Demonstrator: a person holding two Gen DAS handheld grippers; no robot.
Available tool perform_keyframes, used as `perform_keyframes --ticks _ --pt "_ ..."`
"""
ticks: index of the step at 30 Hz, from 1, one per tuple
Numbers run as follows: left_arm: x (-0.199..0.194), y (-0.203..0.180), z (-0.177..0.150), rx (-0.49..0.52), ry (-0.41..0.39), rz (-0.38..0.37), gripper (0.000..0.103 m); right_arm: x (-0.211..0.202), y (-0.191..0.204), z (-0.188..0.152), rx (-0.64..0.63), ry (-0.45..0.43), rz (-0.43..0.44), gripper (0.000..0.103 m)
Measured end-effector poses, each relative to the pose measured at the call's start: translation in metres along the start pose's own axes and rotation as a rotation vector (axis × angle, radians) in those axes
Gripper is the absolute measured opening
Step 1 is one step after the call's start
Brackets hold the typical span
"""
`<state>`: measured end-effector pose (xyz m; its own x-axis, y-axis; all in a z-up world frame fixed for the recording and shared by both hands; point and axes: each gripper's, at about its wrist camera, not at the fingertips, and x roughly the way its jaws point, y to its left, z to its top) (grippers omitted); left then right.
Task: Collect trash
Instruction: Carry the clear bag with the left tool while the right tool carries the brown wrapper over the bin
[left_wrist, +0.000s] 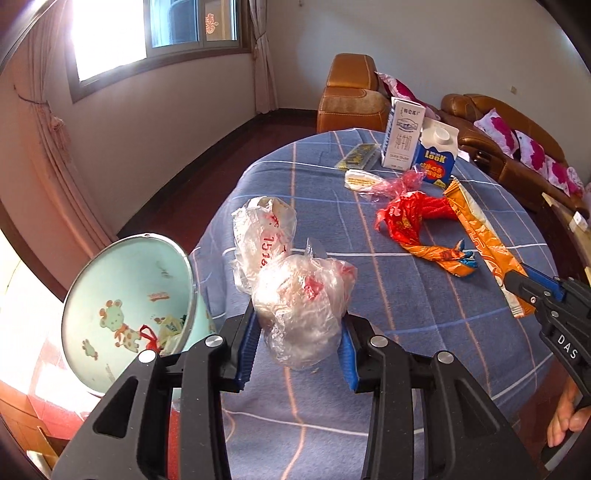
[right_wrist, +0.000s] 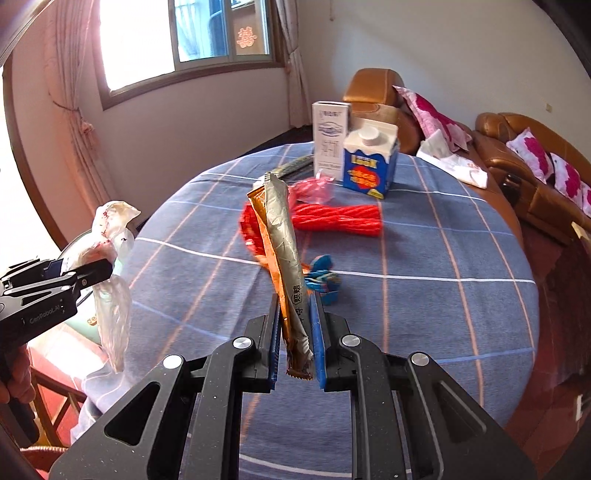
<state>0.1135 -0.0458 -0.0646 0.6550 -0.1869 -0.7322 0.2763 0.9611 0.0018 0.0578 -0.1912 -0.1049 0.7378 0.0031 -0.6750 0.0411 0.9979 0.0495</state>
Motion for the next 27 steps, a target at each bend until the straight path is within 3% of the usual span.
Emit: perform_keyframes --ticks 27 --pt "-0.042 0.091 -0.035 -0.098 -0.03 0.146 0.037 0.013 0.115 0.003 -0.149 0.013 0.14 0.016"
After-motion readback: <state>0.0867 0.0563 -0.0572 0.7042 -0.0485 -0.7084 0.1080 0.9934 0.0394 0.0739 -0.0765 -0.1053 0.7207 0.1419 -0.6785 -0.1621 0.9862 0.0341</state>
